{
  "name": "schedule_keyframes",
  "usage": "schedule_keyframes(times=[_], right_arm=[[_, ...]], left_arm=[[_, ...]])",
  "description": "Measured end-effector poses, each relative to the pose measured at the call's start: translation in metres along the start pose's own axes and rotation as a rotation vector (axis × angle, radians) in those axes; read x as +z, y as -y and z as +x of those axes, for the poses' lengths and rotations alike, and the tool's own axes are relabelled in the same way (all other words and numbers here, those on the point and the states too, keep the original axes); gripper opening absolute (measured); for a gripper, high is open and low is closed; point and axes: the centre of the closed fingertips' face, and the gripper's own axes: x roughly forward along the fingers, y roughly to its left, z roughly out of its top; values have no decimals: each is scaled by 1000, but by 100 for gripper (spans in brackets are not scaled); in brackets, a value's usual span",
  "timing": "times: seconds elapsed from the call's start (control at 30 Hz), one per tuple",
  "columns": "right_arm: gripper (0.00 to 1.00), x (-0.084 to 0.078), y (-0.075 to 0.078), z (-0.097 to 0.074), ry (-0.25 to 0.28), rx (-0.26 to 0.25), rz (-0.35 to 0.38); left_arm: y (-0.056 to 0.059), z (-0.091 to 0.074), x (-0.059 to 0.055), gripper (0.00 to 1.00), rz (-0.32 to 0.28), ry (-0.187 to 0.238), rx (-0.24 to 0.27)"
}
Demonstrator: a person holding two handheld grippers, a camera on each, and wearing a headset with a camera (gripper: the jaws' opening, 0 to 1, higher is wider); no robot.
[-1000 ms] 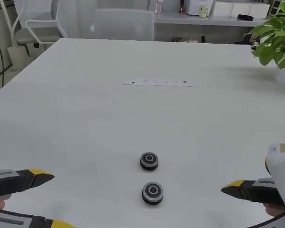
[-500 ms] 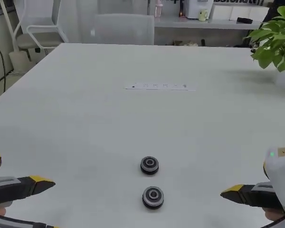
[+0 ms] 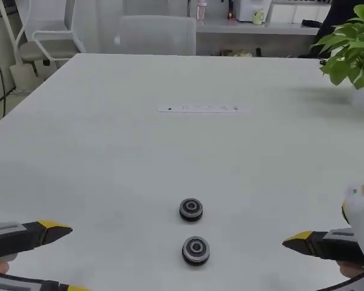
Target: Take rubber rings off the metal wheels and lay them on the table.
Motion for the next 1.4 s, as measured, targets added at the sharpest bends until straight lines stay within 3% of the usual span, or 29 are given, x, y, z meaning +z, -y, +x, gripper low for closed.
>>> schedule_keyframes(times=[0.33, 0.5, 0.63, 0.8, 0.97, 1.13, 1.33, 1.4], right_arm=[[89, 13, 2, -10, 38, -18, -18], [89, 24, 6, -17, 62, -31, -40], [86, 34, 10, -24, 81, -46, -62], [82, 52, 14, -33, 114, -67, -93], [79, 74, 17, -39, 141, -78, -123], [76, 95, 20, -37, 144, -103, -164], [75, 119, 9, -24, 151, -68, -229], [72, 130, 6, -19, 160, -62, -282]], left_arm=[[4, -5, 10, 94, 56, 6, 4], [9, -8, 21, 94, 93, 17, 4], [15, -10, 34, 93, 134, 28, -5], [21, -14, 60, 92, 160, 93, -15], [24, -15, 78, 92, 195, 110, -31], [23, -14, 93, 90, 242, 127, -31], [27, -9, 117, 87, 326, 190, -64], [27, -7, 124, 86, 354, 211, -71]])
